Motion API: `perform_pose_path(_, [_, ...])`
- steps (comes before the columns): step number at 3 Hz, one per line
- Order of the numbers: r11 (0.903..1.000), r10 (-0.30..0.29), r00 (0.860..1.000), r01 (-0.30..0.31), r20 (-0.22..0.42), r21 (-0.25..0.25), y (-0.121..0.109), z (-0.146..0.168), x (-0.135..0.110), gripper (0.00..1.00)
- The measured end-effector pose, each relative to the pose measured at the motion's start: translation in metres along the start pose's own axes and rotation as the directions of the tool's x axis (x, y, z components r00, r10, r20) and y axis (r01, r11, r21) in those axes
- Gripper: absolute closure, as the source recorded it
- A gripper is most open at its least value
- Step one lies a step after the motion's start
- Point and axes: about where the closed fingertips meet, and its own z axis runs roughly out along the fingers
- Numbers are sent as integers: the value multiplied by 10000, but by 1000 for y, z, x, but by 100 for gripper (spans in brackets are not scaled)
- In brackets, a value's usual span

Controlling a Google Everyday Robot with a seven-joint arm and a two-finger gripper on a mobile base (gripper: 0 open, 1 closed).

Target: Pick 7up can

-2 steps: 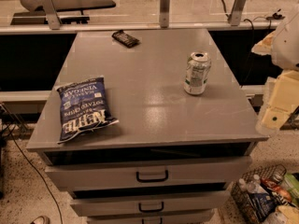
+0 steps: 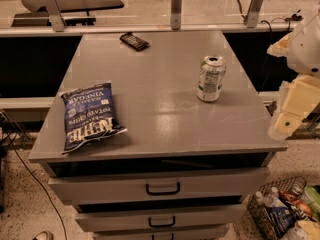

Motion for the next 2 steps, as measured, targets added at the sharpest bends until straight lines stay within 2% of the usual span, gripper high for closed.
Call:
perform_pose_path(1, [9995,196,9960,-218,873,244,-21,26,0,0])
perform_pose_path(2, [9974,549,9784,-629,1995,340,-40,58,-4,0])
